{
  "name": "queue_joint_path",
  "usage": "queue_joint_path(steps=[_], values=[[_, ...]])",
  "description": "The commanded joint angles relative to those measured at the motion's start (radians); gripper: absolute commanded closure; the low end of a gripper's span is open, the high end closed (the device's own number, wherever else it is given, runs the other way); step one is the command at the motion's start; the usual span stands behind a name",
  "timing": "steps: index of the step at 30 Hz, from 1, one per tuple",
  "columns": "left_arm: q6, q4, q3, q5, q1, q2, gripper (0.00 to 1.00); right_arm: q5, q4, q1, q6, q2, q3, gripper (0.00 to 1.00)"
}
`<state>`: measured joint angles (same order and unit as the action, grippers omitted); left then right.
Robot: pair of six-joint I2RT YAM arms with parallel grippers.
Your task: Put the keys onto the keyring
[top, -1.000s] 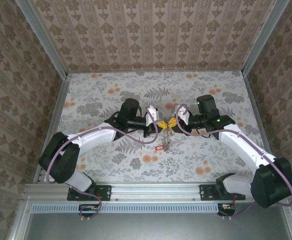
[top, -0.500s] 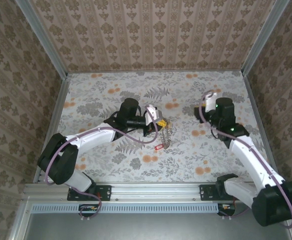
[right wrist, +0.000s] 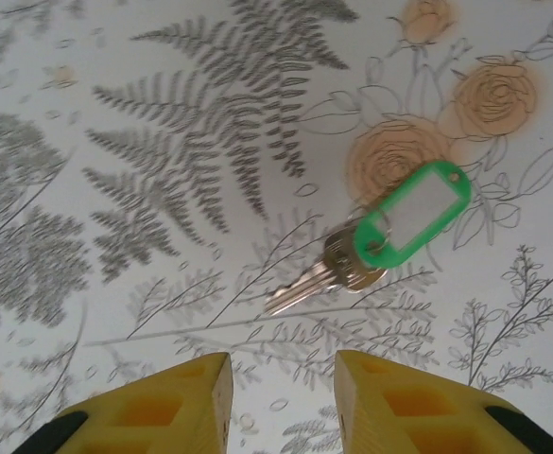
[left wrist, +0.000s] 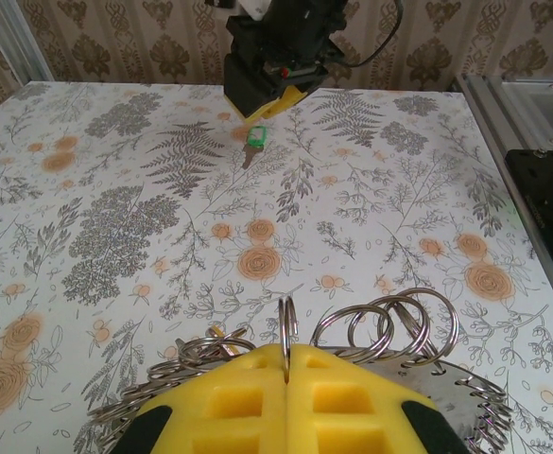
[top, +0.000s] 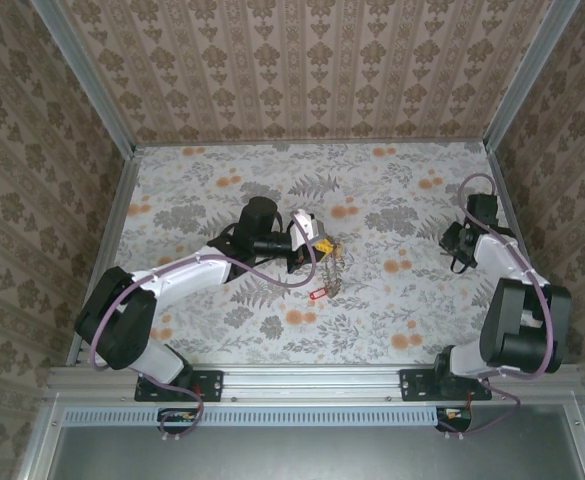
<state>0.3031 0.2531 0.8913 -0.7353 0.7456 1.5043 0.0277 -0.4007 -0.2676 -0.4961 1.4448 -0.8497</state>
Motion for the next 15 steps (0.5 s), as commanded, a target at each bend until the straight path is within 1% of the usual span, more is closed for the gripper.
queue_joint_path(steps=[1,8,11,15], values=[[-0.028,0.063,-0.004,-0.013,0.009,-0.041,1.0,0.068,-0.043,-0.024,-0.028,0.047,-0.054,0.63],[-0.024,0.059,-0.005,-0.006,0.009,-0.049,1.0,0.061,-0.043,-0.067,0.03,0.15,-0.113,0.62],[-0.021,0.055,-0.003,-0.006,0.009,-0.049,1.0,0.046,-0.064,-0.083,0.049,0.198,-0.146,0.64],[-0.021,0.054,-0.002,-0.005,0.008,-0.049,1.0,0.026,-0.047,-0.091,0.071,0.225,-0.154,0.64]])
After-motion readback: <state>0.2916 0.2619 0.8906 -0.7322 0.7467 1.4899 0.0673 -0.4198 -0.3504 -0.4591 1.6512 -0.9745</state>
